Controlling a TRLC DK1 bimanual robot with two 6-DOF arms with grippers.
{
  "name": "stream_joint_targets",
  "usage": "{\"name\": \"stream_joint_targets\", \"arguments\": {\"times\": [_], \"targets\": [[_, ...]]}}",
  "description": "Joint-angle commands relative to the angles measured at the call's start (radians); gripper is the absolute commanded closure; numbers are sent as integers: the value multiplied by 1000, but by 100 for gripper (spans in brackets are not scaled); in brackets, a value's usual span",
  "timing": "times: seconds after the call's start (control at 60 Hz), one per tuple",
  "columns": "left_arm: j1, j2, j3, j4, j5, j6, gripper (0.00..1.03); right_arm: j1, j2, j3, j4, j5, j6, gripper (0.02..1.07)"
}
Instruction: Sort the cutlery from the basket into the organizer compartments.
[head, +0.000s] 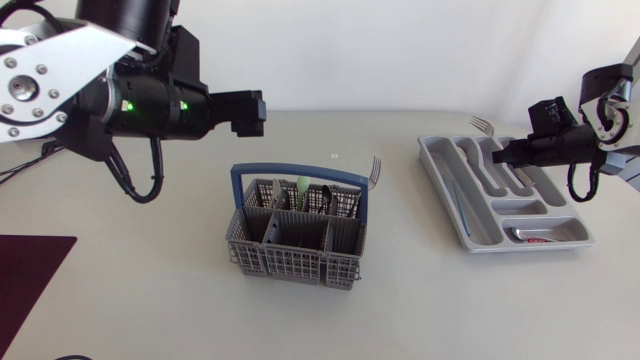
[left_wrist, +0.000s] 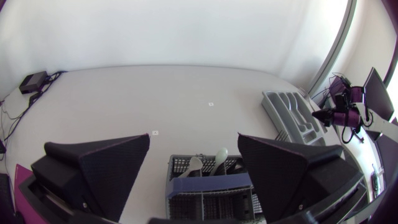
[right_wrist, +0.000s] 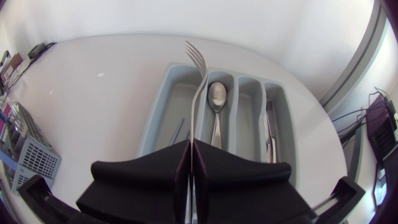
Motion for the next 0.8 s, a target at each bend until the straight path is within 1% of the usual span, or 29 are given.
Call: {"name": "stream_joint_targets", "arguments": {"times": [0.0, 0.067, 0.3, 0.483, 0.783], "targets": [[-2, -17, -36, 20, -2, 28, 5, -29, 62, 50, 26, -19, 30, 102], [-2, -19, -48, 27, -4, 34, 5, -45, 103, 70, 51, -20, 42, 102], [-10, -22, -82, 57, -4, 50, 5, -87, 233, 155, 64, -45, 76, 102], [-13, -24, -93, 60, -4, 54, 5, -101, 298, 191, 75, -45, 91, 102], [-27, -40, -114, 72, -4, 65, 5, -125, 376, 253, 80, -88, 126, 102]]}}
